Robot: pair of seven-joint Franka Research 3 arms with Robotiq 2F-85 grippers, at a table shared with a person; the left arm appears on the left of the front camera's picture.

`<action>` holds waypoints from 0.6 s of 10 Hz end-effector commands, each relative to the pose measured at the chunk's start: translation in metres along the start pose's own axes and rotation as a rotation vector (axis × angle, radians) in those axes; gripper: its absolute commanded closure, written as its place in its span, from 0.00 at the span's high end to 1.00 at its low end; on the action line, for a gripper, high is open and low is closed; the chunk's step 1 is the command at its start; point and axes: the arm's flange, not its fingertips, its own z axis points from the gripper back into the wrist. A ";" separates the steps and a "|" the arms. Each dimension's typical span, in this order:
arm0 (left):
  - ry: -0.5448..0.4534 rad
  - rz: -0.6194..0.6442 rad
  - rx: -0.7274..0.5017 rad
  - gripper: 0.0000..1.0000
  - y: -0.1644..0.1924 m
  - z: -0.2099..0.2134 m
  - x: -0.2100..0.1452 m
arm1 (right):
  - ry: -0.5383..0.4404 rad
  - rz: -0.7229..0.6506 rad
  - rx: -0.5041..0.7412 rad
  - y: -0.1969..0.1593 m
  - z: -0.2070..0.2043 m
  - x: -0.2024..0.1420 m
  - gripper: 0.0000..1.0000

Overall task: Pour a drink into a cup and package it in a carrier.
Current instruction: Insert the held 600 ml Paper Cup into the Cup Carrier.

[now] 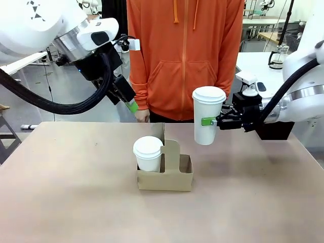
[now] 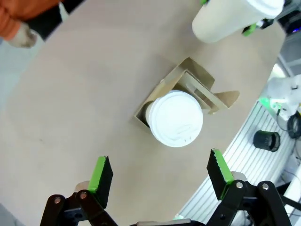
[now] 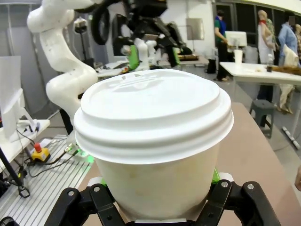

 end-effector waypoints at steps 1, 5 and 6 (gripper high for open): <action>-0.040 -0.120 -0.057 1.00 0.023 -0.006 -0.026 | -0.083 0.068 0.104 -0.016 -0.018 -0.003 0.80; -0.165 -0.245 0.004 1.00 0.056 -0.014 -0.081 | -0.124 0.021 0.219 -0.025 -0.042 -0.026 0.80; -0.191 -0.256 0.052 1.00 0.066 -0.016 -0.095 | -0.113 0.000 0.228 -0.026 -0.050 -0.033 0.80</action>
